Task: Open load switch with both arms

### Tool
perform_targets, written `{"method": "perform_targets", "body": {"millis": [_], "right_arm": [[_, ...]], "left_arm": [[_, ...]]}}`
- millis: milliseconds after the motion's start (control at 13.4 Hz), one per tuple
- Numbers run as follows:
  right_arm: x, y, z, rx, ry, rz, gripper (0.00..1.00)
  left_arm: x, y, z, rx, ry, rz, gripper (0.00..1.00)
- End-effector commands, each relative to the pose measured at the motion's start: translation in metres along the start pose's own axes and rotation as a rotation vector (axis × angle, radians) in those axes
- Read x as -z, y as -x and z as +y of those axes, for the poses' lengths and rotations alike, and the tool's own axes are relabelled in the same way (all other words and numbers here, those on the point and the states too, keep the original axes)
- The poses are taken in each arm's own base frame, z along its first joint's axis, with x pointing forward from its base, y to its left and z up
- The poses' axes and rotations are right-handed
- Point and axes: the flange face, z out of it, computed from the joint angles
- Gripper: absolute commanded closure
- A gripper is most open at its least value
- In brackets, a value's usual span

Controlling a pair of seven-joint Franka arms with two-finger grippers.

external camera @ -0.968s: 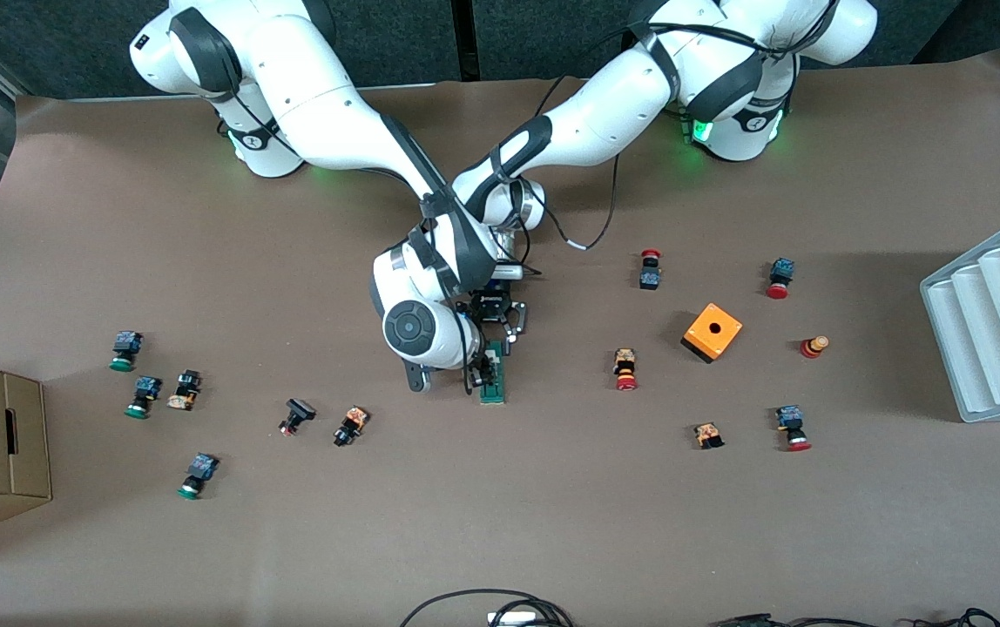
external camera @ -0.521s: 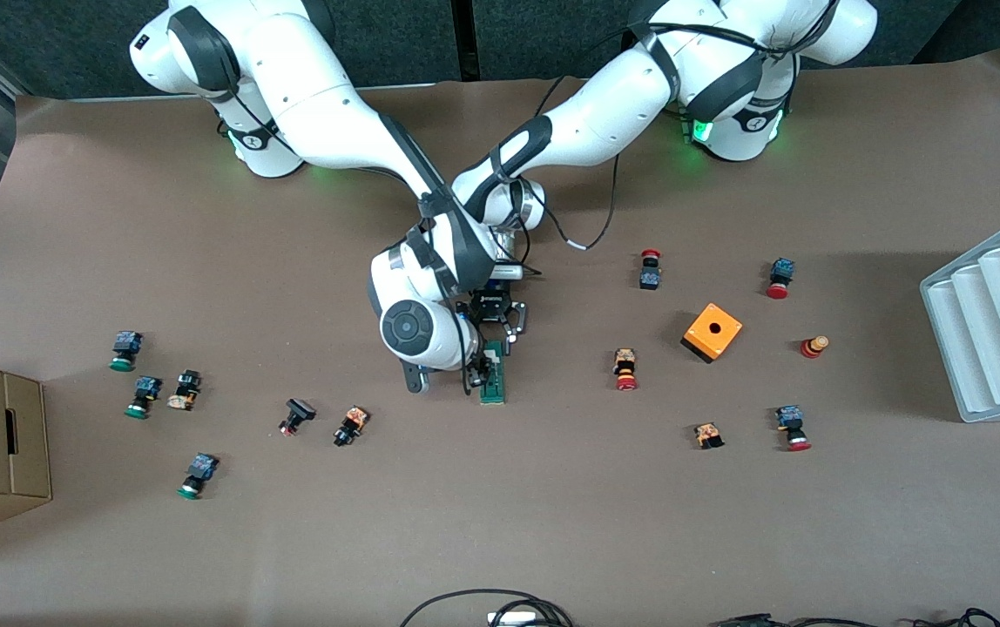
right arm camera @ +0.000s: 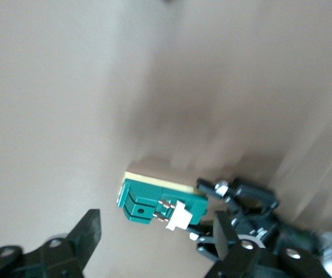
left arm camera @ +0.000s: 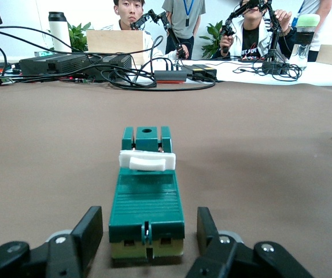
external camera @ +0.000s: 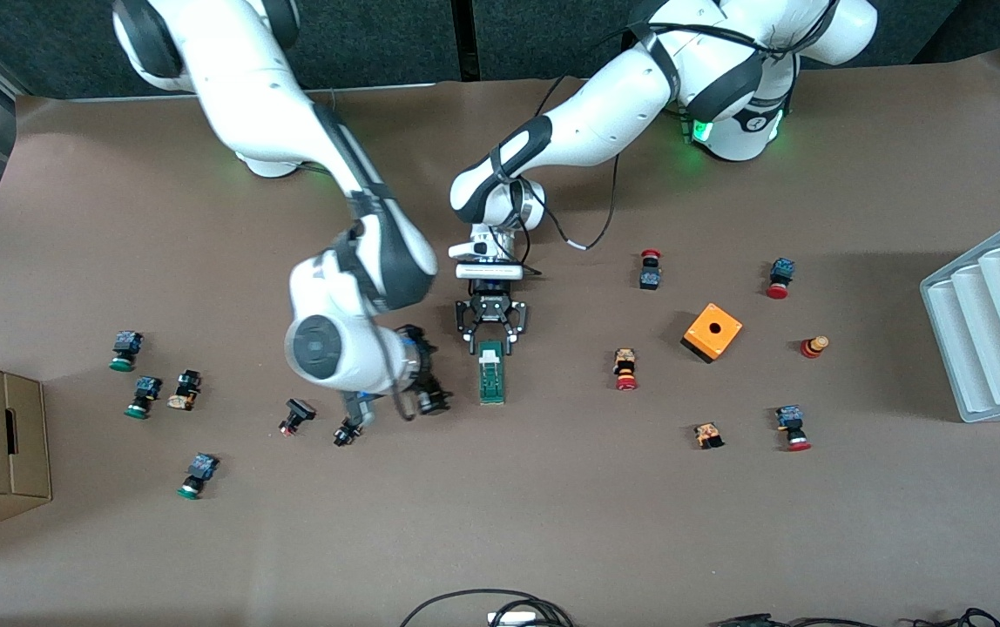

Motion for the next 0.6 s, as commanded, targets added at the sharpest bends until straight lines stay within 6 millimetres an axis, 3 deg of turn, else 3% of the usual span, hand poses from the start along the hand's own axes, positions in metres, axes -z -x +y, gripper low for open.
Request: {"method": "perform_targets", "body": {"millis": [0,223,521], "right_arm": [[0.055,-0.022,0.015,0.192,0.009,0.022,0.0],[0.12,-0.069,0.037,0.395,0.033,0.029,0.0],[0.192,-0.109,0.088,0.663,0.075,0.087,0.0]], "left_arm": [[0.0,0.005,0.002,-0.008,0.005,0.018,0.0],[0.0,0.001,0.004,-0.005,0.005,0.02,0.0],[0.001,-0.004,0.006,0.011,-0.007,0.006,0.0]]}}
